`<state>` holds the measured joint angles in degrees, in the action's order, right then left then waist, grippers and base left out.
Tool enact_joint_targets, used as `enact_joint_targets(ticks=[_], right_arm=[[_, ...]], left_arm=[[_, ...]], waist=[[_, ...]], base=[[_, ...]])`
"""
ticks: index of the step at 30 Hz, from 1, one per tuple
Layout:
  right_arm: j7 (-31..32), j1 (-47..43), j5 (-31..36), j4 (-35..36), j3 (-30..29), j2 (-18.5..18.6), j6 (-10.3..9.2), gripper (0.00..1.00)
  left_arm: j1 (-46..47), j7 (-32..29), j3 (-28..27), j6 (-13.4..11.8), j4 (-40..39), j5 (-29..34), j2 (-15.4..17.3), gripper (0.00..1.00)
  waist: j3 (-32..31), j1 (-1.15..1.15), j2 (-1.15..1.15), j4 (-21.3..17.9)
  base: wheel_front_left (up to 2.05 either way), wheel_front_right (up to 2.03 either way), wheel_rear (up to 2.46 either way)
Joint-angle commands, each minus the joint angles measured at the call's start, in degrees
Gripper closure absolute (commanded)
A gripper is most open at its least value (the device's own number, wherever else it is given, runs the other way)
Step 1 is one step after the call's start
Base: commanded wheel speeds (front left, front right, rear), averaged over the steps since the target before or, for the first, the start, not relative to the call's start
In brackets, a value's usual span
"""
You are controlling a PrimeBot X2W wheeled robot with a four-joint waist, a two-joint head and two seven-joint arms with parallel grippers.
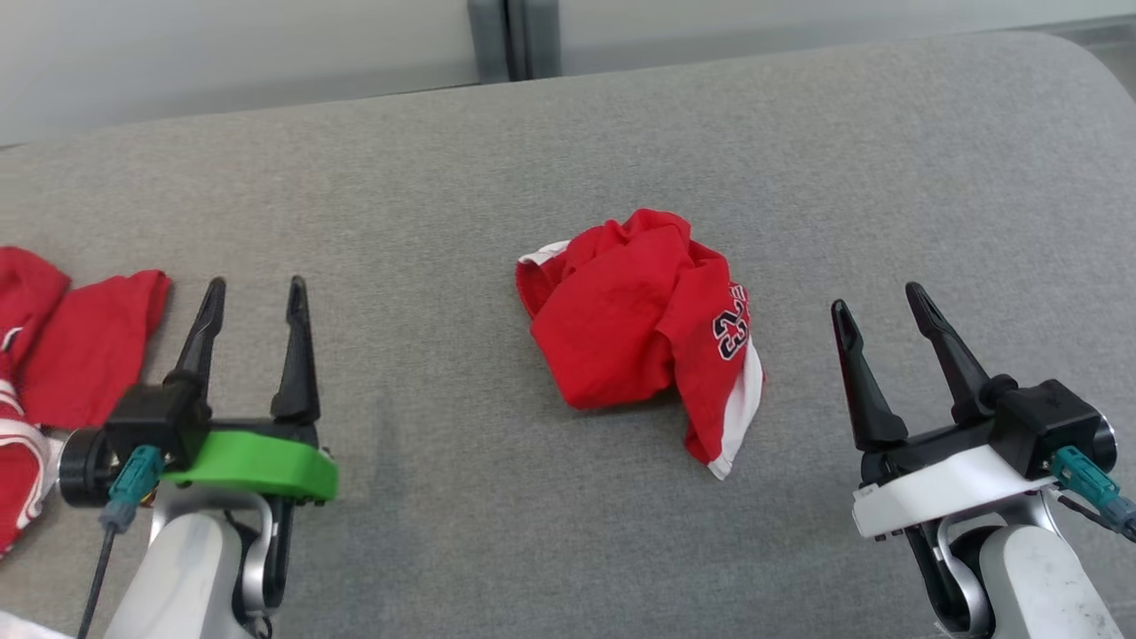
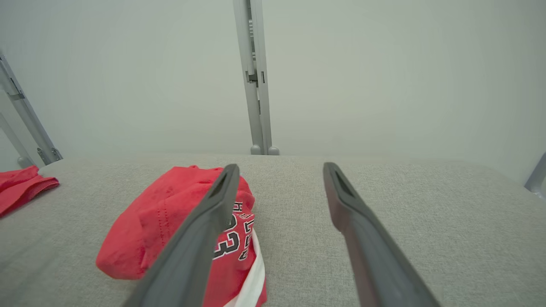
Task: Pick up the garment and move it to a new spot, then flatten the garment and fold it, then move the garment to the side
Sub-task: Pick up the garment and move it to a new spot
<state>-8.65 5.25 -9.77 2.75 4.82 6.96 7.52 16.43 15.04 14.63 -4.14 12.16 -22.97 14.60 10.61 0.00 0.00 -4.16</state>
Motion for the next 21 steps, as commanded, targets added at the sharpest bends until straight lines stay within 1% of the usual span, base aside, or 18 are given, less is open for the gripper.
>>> enact_joint_targets(ticks=[1,4,11,21], right_arm=[[0.23,-1.0,0.39,0.31,-0.27,0.18,-0.06,0.0],[0.78,-2.27,0.5,0.62,-0.48,0.28,-0.06,0.0],[2.11,-5.44,0.54,0.86,-1.47,-0.09,-0.06,0.0],[3.43,-9.68,0.87,2.21,-2.83,-1.55,-0.06,0.0]], left_arm=[[-1.91,0.17,-0.75,-0.4,-0.3,0.79,0.67,0.0],[-4.7,0.18,-1.62,0.2,-1.07,1.35,1.04,0.0],[-9.36,0.19,-1.53,1.51,-0.64,2.09,-0.12,0.0],[-12.68,0.19,-1.9,2.05,0.86,2.64,-0.89,0.0]], waist=[[-3.33,0.0,0.0,3.67],[-4.34,0.0,0.0,4.25],[-7.62,0.0,0.0,3.96],[-10.24,0.0,0.0,2.67]], base=[[0.0,0.0,0.0],[0.0,0.0,0.0],[0.0,0.0,0.0],[0.0,0.0,0.0]])
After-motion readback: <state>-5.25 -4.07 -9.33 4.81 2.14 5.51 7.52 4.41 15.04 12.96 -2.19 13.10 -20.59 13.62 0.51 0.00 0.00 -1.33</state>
